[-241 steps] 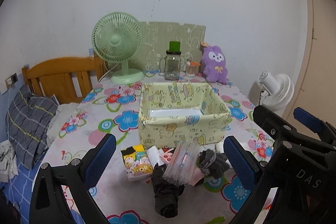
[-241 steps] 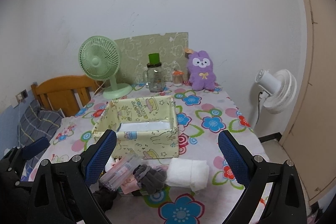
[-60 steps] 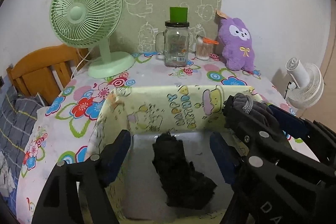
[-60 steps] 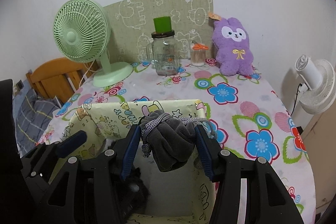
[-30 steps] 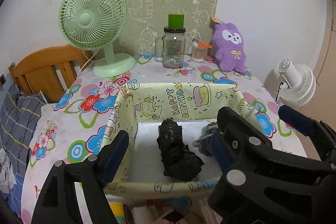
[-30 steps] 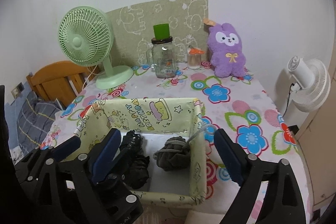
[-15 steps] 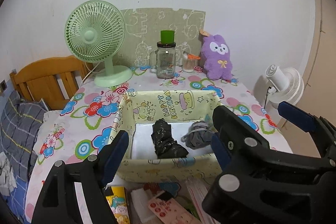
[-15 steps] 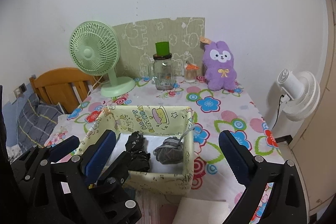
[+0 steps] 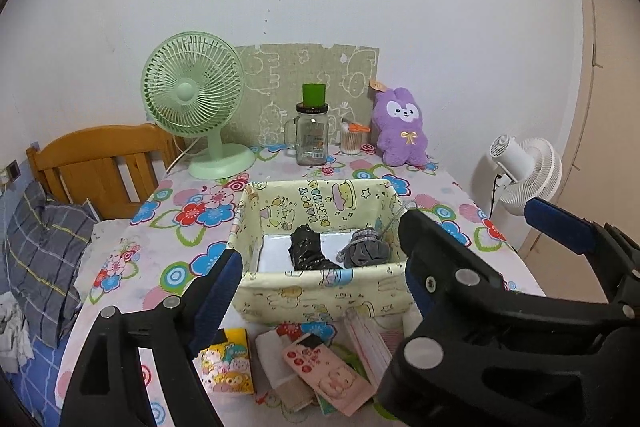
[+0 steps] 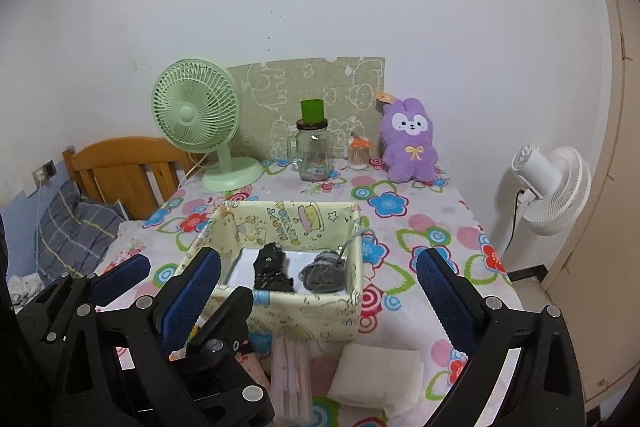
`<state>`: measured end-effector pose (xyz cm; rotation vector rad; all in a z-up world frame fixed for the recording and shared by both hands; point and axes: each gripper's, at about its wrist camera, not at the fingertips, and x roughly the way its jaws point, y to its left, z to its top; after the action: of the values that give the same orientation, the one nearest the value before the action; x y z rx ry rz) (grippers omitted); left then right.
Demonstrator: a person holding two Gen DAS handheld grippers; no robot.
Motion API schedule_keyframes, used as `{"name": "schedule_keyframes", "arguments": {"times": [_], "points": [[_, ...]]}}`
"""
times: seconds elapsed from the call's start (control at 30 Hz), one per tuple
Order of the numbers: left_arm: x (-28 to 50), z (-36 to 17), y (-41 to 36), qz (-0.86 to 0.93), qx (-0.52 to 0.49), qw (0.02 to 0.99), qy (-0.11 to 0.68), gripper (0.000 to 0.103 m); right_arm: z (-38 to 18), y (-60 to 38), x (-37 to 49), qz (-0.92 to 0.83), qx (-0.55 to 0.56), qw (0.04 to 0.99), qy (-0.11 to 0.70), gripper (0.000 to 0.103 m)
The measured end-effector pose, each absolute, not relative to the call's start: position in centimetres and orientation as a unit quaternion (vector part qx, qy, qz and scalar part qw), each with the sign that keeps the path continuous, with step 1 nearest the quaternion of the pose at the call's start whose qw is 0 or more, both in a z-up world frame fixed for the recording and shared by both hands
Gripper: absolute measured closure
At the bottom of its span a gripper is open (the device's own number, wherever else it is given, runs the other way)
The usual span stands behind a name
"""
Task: Organize soft objects
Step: 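Open both tools and withdraw them from the box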
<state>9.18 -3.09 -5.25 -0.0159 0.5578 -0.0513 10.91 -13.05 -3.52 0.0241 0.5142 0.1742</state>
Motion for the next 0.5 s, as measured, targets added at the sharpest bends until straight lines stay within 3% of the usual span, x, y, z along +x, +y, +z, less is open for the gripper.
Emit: {"name": "schedule_keyframes", "arguments": {"times": [0.5], "points": [[6.8,-7.9,-4.0,-0.012,-0.003,0.957,0.291,0.017,-6.2,-13.5,8.5,0.078,0.010,0.960,0.269,0.003]]}}
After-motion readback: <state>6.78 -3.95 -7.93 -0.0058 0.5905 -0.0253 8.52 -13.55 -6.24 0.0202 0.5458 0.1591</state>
